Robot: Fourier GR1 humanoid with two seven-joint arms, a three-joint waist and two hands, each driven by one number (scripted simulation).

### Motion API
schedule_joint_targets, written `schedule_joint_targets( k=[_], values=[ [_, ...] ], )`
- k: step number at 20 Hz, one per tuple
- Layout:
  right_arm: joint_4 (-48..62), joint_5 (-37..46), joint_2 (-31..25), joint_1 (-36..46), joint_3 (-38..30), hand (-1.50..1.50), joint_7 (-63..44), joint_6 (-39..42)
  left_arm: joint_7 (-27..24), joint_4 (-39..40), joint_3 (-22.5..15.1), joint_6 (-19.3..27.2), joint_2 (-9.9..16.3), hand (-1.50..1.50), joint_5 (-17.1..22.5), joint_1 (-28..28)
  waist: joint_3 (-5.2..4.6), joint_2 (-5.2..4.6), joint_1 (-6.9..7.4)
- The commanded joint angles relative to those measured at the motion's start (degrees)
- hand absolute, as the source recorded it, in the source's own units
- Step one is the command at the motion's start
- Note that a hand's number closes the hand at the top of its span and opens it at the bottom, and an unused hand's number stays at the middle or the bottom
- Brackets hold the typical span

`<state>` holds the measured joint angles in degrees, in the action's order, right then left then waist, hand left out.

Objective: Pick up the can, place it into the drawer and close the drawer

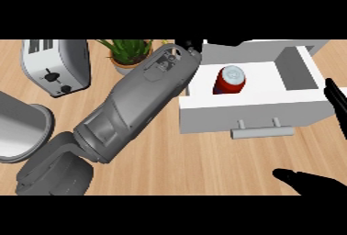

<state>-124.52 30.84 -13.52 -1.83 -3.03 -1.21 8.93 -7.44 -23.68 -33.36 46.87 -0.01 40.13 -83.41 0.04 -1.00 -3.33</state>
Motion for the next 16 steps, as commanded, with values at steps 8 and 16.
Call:
schedule_joint_targets(
  k=[8,16],
  values=[
    [17.61,23.58,-0.94,8.01,9.16,-1.50,-1.08,-5.77,2.77,-3.65,-0.66,0.13,1.68,-1.50,-1.40,1.38,-0.04,0.94,4.11],
    [32.38,30.53,4.20,9.02,9.82,-1.50,3.63,-20.84,10.66,-11.71,-1.66,0.59,7.16,-1.50,-4.42,4.62,-0.01,1.34,4.67]
  ],
)
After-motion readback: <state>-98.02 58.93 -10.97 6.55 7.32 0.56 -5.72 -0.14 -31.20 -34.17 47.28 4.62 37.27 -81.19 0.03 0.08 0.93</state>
